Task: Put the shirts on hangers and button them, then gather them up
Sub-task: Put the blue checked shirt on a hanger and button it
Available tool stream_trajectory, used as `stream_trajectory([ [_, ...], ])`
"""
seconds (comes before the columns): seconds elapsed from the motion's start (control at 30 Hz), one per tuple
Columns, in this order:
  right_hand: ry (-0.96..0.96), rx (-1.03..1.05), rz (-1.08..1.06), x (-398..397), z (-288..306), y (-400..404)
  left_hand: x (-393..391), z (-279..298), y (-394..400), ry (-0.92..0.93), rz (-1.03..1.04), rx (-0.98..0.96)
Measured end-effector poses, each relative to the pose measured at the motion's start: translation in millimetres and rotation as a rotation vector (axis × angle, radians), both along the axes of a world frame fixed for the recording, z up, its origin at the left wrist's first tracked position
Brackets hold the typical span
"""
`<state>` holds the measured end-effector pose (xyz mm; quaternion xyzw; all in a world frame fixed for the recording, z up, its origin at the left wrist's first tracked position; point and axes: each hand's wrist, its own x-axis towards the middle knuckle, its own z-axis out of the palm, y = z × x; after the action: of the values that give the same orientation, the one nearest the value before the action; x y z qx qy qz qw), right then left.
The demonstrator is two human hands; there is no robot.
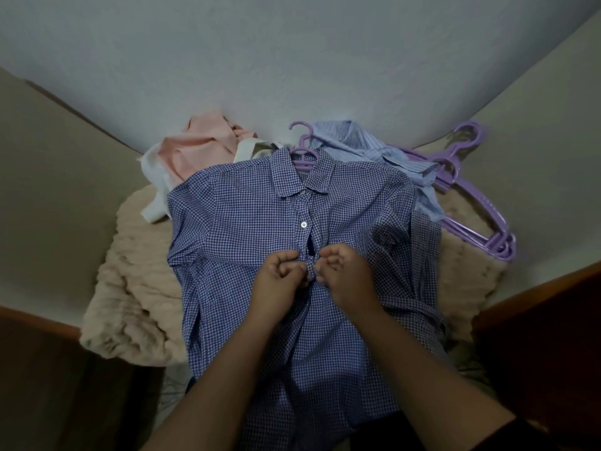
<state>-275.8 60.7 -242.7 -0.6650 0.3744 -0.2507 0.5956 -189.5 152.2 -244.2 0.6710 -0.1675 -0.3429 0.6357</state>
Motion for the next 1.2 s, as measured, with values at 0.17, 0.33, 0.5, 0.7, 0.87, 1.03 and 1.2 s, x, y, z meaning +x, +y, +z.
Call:
stream_trajectory([
  [0.17,0.008,-0.096,0.024,1.0,2.0,0.8,1.7,3.6,-2.9,-0.013,-0.033,-0.016],
  [0.33,-0.042,0.05,-0.016,1.7,7.3,-2.1,4.2,1.4,-7.2,-0.096,-0.032,0.035],
  [0.5,-0.036,0.035,-0.066,2.6,7.7,-4.5,6.5,0.8,-10.2,-0.124,-0.035,0.056],
  [0.7,-0.042,0.0,-0.035,5.2,14.3,-15.2,15.4,8.0,-16.4,0.07,-0.041,-0.004],
  [0.87,-0.112,0.102,-0.022,22.0,31.0,-37.7,32.6,11.1,-28.7,-0.138,-0.046,0.07],
  [1.03,-0.238,0.275,-0.096,55.3,61.3,-75.5,60.2,23.8,-60.7,-0.206,-0.047,0.021],
  [1.2,-0.169,0.391,-0.134,64.6,53.7,-94.5,65.5,18.4,-75.9,-0.289,-0.045,0.102],
])
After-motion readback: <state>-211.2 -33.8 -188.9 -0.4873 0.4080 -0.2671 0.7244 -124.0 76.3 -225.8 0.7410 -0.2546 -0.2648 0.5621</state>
